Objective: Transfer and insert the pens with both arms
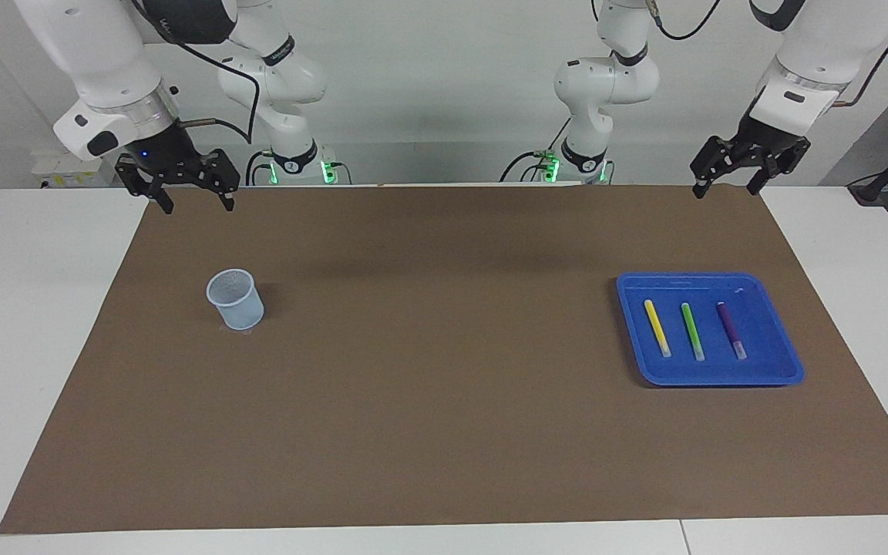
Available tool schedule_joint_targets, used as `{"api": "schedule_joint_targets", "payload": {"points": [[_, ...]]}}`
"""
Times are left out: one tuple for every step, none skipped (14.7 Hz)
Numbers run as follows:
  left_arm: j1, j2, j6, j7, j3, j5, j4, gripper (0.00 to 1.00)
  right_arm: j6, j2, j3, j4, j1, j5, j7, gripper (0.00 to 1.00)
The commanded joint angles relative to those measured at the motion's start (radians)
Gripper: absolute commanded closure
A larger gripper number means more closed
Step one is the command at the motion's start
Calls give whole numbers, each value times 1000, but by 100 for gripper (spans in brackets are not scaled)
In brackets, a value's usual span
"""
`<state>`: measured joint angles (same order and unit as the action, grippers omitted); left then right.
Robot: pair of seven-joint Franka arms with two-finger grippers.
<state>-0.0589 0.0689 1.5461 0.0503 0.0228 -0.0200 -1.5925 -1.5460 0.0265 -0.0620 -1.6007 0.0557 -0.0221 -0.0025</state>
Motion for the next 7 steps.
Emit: {"api": "schedule_joint_targets", "payload": {"points": [[7, 12, 5, -13, 2, -34, -15, 0, -8, 12, -4, -15, 7, 4, -22, 0], [8, 15, 5, -15, 2, -46, -18, 0, -8, 12, -4, -15, 7, 4, -22, 0], [10, 19, 5, -15, 2, -47, -26, 0, -8, 12, -4, -15, 7, 4, -22, 0], [10, 19, 8, -17, 2, -48, -26, 0, -8, 12, -4, -15, 7, 4, -22, 0], [8, 19, 11, -15, 3, -46, -26, 0, -8, 12, -4, -15, 7, 4, -22, 0], [8, 17, 9, -17, 2, -46, -27, 0, -8, 12, -4, -15, 7, 4, -22, 0], [8, 22, 8, -17, 3, -46, -33, 0, -8, 12, -4, -15, 7, 4, -22, 0]]}}
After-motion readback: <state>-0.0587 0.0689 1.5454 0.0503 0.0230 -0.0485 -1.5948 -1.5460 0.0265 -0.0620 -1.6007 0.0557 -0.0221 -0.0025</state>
